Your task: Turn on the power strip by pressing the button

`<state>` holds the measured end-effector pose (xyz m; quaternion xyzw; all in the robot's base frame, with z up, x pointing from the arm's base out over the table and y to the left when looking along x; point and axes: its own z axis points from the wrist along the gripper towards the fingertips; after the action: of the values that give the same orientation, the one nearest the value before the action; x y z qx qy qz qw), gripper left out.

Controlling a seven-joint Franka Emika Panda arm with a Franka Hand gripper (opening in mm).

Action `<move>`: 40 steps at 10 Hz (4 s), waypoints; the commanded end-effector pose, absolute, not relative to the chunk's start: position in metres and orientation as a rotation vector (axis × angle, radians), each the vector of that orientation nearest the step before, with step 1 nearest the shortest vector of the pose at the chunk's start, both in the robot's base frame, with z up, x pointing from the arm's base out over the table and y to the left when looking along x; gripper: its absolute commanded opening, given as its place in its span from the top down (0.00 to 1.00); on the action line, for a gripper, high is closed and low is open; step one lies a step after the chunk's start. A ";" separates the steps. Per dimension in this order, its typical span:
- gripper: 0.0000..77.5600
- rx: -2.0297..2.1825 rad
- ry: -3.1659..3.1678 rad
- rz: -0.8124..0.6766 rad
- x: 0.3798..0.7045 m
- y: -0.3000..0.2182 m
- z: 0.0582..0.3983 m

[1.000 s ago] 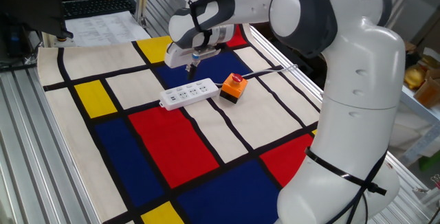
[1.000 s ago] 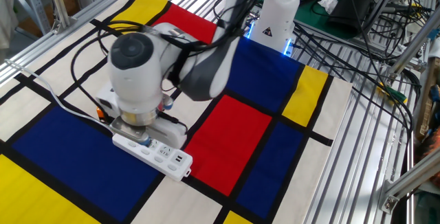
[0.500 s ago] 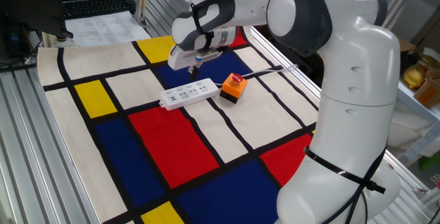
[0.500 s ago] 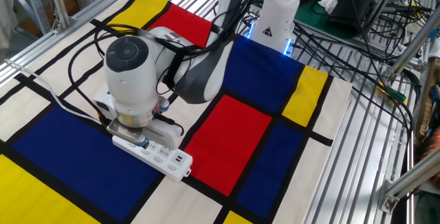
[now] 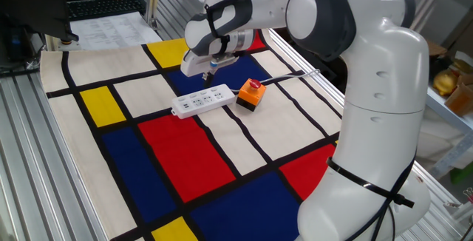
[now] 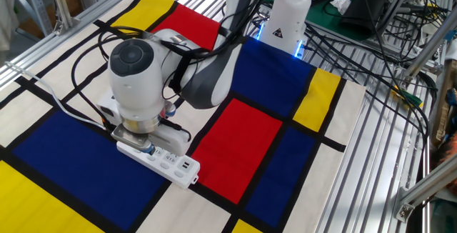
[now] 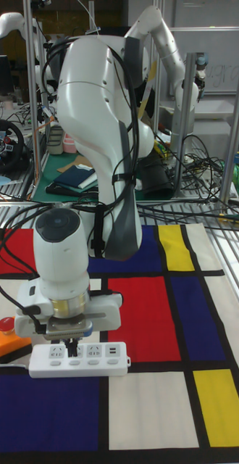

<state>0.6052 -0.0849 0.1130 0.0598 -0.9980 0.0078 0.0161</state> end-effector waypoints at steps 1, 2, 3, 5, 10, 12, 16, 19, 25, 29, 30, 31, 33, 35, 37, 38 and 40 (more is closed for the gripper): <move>1.00 0.187 -3.129 -0.001 0.612 -0.086 0.104; 1.00 0.184 -3.130 -0.004 0.612 -0.086 0.103; 1.00 0.182 -3.131 -0.006 0.612 -0.087 0.104; 1.00 0.181 -3.131 -0.010 0.615 -0.088 0.107; 1.00 0.199 -3.169 0.027 0.623 -0.094 0.113; 1.00 0.186 -3.192 0.039 0.621 -0.092 0.106; 1.00 0.199 -3.214 0.071 0.623 -0.093 0.107; 1.00 0.200 -3.190 0.066 0.621 -0.092 0.105; 1.00 0.191 -3.176 0.065 0.611 -0.086 0.096; 1.00 0.202 -3.171 0.075 0.612 -0.087 0.097; 1.00 0.201 -3.171 0.075 0.612 -0.086 0.096; 1.00 0.203 -3.168 0.079 0.611 -0.086 0.096; 1.00 0.202 -3.166 0.078 0.610 -0.085 0.094; 1.00 0.202 -3.167 0.080 0.608 -0.084 0.093; 1.00 0.197 -3.164 0.092 0.605 -0.083 0.091; 1.00 0.198 -3.165 0.092 0.605 -0.083 0.090; 1.00 0.198 -3.167 0.093 0.605 -0.083 0.090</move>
<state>0.6048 -0.0834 0.0897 0.0625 -0.9976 0.0276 -0.0138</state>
